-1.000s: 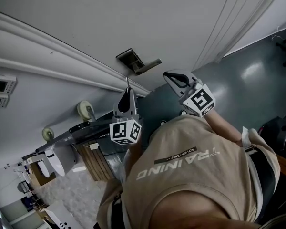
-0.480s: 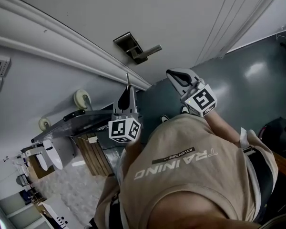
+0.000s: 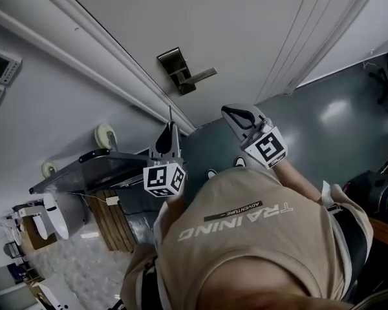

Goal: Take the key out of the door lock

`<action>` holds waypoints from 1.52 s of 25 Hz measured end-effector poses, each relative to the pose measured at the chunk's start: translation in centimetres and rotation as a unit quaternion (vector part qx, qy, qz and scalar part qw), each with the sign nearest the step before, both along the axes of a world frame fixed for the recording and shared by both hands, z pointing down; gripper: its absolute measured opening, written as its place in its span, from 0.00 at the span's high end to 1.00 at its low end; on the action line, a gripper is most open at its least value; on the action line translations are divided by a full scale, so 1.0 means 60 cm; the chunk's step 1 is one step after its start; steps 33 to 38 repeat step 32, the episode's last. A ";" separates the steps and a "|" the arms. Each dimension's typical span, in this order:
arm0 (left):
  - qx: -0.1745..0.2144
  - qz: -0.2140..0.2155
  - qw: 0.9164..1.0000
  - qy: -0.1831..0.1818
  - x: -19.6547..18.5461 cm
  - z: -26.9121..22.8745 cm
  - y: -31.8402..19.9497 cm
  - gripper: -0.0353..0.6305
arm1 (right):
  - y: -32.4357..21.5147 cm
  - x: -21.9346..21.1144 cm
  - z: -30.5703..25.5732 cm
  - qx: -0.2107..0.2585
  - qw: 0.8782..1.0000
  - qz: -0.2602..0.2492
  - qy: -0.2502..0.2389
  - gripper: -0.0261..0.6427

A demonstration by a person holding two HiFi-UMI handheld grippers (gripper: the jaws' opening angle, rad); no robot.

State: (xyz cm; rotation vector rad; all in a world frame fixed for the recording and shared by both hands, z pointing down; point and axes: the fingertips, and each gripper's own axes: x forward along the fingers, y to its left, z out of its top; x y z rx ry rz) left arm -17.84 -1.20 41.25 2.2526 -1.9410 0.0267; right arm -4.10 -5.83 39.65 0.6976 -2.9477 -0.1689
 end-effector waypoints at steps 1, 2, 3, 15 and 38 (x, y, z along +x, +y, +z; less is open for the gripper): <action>0.002 -0.001 1.000 0.006 0.001 0.002 0.001 0.91 | 0.008 0.002 -0.001 0.005 1.000 -0.002 0.006 0.94; 0.003 -0.003 1.000 0.011 0.001 0.003 0.004 0.91 | 0.015 0.002 -0.001 0.002 1.000 -0.004 0.006 0.94; 0.004 -0.002 1.000 0.015 0.000 0.003 0.006 0.91 | 0.020 0.002 -0.002 -0.008 1.000 -0.004 0.001 0.94; 0.016 -0.008 1.000 0.012 -0.009 -0.010 0.034 0.91 | 0.023 0.019 -0.016 -0.031 0.999 0.006 -0.022 0.94; -0.006 0.012 1.000 0.022 0.012 0.021 0.068 0.91 | 0.046 0.030 0.013 -0.054 0.998 0.016 -0.002 0.94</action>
